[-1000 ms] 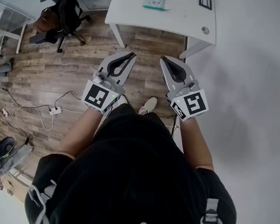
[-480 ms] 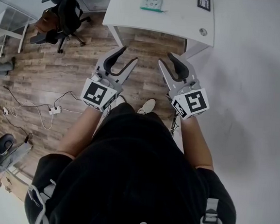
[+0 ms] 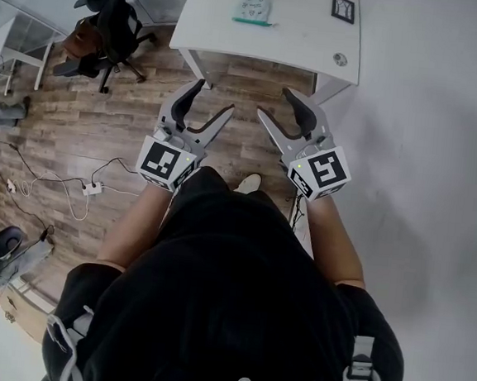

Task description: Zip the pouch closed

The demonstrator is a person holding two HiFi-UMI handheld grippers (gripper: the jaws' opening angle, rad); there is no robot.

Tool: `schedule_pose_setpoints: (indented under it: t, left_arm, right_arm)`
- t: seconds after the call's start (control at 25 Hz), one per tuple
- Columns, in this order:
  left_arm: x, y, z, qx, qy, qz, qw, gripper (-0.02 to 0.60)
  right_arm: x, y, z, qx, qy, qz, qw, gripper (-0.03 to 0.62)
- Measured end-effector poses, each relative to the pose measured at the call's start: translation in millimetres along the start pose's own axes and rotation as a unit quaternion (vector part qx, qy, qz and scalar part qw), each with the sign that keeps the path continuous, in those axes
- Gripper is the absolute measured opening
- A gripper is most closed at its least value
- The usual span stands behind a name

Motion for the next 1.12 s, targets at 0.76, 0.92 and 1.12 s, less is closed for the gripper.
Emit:
schedule_pose_setpoints:
  t: [0.76, 0.92, 1.12]
  left_arm:
    - [-76.4, 24.0, 22.0, 0.014, 0.008, 0.018, 0.9997, 0.305]
    - [-105.4, 49.0, 32.0, 0.015, 0.005, 0.027, 0.9995, 0.304]
    - [-144.3, 100.0, 42.2, 0.019, 0.002, 0.041, 0.9990, 0.304]
  right_arm:
    - [-27.2, -78.5, -4.0, -0.009, 0.018, 0.025, 0.999, 0.285]
    - [-53.2, -105.3, -6.6, -0.007, 0.026, 0.038, 0.999, 0.285]
    - [-103.3, -141.0, -12.1, -0.004, 0.044, 0.058, 0.997, 0.285]
Point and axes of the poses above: the fingertips, and each gripper's own axes: x backward along the fingers, y to its left, z out of its underside, the point moved 5 cm from there along x, backward along the fingers, and after that the axes turned 15 degrees about -x, right-handed, at the moved point
